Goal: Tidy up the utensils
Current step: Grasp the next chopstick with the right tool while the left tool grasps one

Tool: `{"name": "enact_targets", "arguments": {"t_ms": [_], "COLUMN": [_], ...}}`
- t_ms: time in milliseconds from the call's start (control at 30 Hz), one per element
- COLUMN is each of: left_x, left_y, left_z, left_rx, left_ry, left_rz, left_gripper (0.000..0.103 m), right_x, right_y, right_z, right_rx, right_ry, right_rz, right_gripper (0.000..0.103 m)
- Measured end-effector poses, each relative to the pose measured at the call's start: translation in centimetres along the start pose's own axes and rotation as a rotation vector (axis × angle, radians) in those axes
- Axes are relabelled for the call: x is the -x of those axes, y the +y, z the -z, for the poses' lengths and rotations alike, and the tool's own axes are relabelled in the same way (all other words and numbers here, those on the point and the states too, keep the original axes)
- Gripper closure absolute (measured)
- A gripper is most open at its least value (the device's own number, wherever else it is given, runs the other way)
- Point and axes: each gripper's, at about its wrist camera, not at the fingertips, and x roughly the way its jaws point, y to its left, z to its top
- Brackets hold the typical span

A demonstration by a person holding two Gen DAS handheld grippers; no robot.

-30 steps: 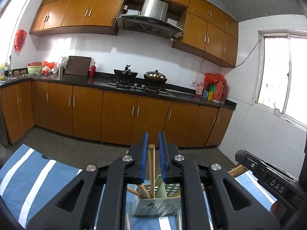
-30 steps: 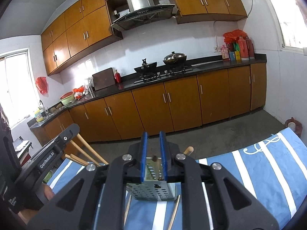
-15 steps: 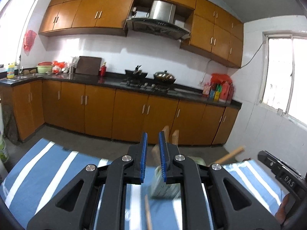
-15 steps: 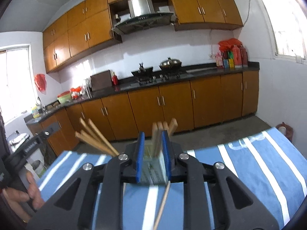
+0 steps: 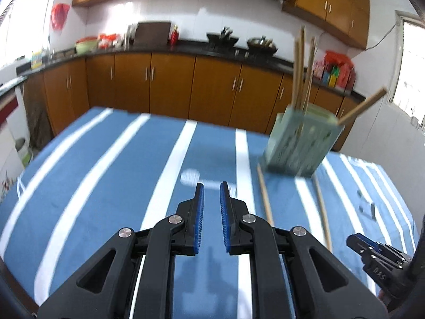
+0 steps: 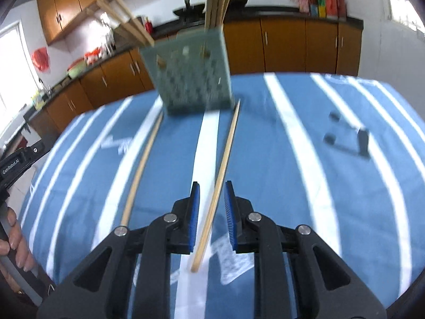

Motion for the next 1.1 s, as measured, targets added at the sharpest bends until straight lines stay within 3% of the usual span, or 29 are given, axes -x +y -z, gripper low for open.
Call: {"name": "enact_targets", "arguments": {"t_ms": [433,800,1100], "left_x": [-1.4,-2.3,-2.8], "left_y": [-1.0,-1.4,-1.8], "left_z": [2.5,3.4,3.8], "left_rx": [-0.03,-0.034,-0.035], "left_ry": [0.085,0.124,0.148], "left_rz": [0.019,0.029,0.035], "left_gripper": [0.09,0.09,0.09], "right_x": [-3.1,-3.4,-3.5], "right_y": [0.6,0.5,0.1], "right_z": [0.5,0.5,0.4], "right_rx": [0.012,0.03,0.021], "right_ry": [0.066,0.042,0.041], "right_rz": [0.066,0.109,0.112], "right_gripper": [0.082,0.094,0.094]}}
